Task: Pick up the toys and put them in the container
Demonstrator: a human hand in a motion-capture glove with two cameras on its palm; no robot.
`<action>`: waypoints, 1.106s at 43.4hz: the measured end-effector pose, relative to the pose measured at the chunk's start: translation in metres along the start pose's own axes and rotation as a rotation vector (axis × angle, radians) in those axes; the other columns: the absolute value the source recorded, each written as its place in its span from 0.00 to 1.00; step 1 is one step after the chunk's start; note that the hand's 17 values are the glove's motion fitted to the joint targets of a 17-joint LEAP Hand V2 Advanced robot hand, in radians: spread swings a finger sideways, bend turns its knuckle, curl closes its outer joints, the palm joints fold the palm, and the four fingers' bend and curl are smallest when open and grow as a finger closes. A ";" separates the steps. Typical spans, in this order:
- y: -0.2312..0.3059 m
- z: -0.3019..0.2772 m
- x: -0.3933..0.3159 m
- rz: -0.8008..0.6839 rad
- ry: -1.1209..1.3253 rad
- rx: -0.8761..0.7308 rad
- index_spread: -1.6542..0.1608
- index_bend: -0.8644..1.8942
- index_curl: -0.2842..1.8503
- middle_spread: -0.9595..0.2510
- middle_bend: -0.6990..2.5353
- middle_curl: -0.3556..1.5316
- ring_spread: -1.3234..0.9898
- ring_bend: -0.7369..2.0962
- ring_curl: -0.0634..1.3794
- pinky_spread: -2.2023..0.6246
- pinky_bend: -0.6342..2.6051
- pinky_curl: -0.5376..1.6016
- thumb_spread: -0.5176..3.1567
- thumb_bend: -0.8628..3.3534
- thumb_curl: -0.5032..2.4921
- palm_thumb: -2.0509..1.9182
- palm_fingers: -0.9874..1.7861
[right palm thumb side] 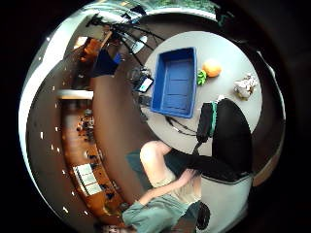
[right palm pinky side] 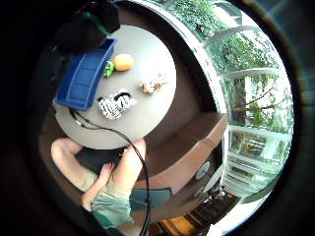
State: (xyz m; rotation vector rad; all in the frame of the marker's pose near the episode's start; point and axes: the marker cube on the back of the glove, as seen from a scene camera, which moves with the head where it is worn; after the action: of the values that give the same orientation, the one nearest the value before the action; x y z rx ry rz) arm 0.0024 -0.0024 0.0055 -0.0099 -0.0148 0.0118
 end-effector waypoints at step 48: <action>0.005 -0.013 0.010 -0.008 0.099 -0.103 0.78 0.35 0.24 0.75 0.26 0.32 0.54 0.41 0.18 0.78 0.42 0.40 0.55 0.26 0.25 0.52 0.30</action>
State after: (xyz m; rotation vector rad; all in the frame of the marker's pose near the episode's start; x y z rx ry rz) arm 0.0127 0.0024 -0.0073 -0.1129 0.0834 0.0029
